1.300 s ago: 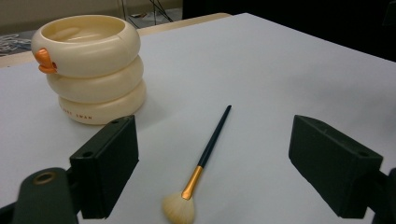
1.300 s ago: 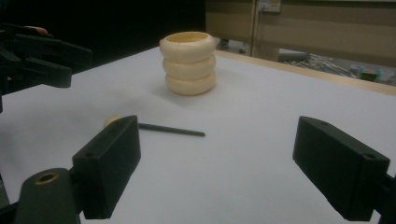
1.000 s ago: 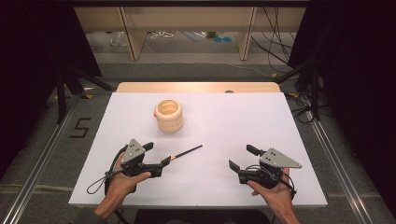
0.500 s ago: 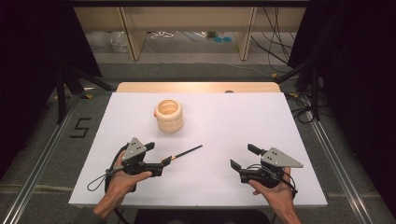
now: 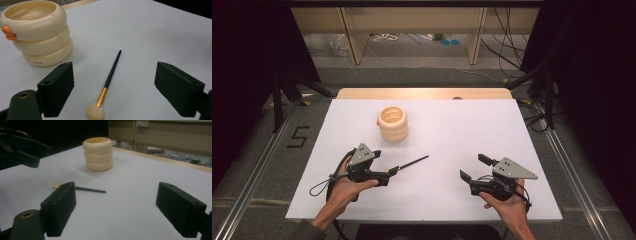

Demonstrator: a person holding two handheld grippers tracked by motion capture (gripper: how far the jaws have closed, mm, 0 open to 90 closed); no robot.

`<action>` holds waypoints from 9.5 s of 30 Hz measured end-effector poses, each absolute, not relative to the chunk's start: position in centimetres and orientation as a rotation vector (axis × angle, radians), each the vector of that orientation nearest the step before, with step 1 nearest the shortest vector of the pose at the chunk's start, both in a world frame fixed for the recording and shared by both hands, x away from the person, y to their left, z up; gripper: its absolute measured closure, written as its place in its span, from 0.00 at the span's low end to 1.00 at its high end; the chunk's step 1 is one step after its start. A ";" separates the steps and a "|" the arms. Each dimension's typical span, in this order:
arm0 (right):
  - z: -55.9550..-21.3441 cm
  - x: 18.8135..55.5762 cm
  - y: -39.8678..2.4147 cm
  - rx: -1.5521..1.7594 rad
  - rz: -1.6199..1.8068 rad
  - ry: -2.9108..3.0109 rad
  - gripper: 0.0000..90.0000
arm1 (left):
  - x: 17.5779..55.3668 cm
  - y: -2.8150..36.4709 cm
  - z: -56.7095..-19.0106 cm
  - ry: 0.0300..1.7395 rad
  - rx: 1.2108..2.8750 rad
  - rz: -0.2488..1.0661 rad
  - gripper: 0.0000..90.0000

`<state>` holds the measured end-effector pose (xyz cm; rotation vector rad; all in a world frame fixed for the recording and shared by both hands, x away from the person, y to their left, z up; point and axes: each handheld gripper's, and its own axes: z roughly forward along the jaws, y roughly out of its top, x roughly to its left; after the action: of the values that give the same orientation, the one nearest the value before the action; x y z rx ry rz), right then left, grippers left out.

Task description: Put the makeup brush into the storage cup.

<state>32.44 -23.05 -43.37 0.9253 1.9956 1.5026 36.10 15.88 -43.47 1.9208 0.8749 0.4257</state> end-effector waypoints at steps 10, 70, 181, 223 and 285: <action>-43.3 32.4 -23.0 0.906 1.499 2.021 0.20 | 38.6 14.4 -43.0 0.801 2.102 0.368 0.20; -43.7 32.3 -22.3 0.833 1.471 2.117 0.22 | 45.8 8.7 -45.3 0.741 2.688 0.135 0.45; -43.5 30.7 -15.7 0.191 1.032 2.215 0.30 | 42.2 3.9 -39.8 0.340 2.824 -0.149 0.92; -44.5 30.5 -11.8 -0.286 0.579 2.094 0.60 | 40.5 4.0 -38.9 0.294 2.800 -0.209 0.92; -44.2 30.1 -11.9 -0.408 0.530 2.127 0.94 | 39.9 3.9 -38.1 0.317 2.728 -0.213 0.79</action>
<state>30.10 -11.91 -44.22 -0.4079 2.1272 0.5304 39.90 3.94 -38.09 2.7275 0.3166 -0.2128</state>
